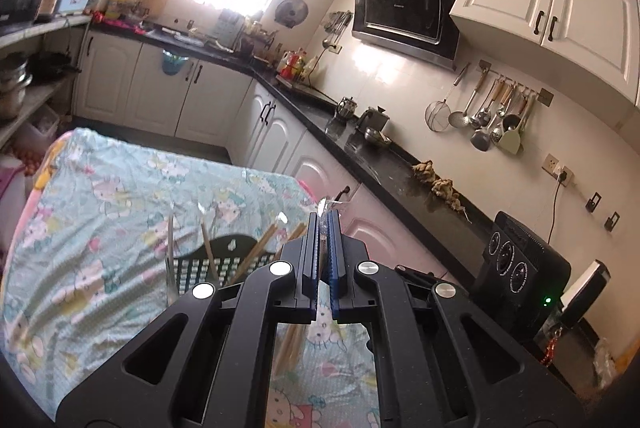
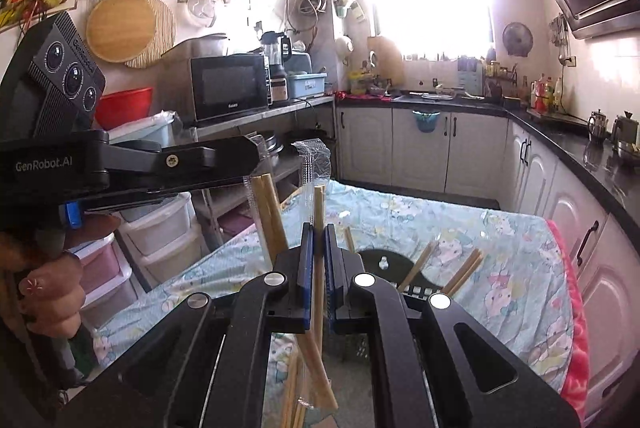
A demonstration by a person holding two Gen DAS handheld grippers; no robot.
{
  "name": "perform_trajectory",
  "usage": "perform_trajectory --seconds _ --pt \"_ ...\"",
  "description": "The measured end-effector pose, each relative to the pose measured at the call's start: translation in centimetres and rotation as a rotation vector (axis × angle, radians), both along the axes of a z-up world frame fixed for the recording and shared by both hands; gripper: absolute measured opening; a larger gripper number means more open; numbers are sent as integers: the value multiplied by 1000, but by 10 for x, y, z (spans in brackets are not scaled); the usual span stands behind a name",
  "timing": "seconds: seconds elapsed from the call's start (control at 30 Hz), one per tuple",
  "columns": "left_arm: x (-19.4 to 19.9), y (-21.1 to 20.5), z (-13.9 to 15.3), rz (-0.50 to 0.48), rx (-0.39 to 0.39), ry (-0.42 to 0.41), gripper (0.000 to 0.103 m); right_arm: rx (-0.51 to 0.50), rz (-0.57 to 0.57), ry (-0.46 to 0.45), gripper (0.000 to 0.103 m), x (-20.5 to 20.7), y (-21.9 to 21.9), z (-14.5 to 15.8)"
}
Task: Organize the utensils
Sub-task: 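Lower the held chopstick into the green basket with the left tool while the right tool lowers its chopstick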
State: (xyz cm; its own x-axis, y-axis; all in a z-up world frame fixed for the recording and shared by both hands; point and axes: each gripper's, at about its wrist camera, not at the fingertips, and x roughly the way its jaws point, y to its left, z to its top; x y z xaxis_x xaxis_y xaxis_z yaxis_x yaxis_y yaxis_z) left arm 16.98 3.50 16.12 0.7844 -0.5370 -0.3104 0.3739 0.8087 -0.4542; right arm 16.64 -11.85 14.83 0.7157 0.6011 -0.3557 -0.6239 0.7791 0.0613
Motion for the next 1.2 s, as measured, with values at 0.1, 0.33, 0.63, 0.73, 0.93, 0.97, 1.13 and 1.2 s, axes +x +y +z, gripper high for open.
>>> perform_trajectory --seconds 0.1,0.33,0.63,0.73,0.93,0.97,1.13,1.2 --pt "4 -1 6 -4 1 -10 2 13 -3 -12 5 4 -1 8" --pt "16 -4 24 14 34 -47 2 45 -24 -55 5 12 -8 31" --pt "31 1 43 42 55 -79 2 66 -53 -103 5 23 -14 54" --pt "34 3 46 49 54 -83 2 79 -56 -109 5 27 -16 58" --pt "39 8 53 86 72 -109 2 111 -65 -136 6 34 -19 65" --pt "41 9 53 93 70 -111 2 113 -65 -141 6 35 -20 65" --pt "51 14 50 119 72 -104 2 126 -83 -152 6 41 -26 61" --pt "54 17 48 131 73 -99 2 126 -92 -152 6 44 -28 60"
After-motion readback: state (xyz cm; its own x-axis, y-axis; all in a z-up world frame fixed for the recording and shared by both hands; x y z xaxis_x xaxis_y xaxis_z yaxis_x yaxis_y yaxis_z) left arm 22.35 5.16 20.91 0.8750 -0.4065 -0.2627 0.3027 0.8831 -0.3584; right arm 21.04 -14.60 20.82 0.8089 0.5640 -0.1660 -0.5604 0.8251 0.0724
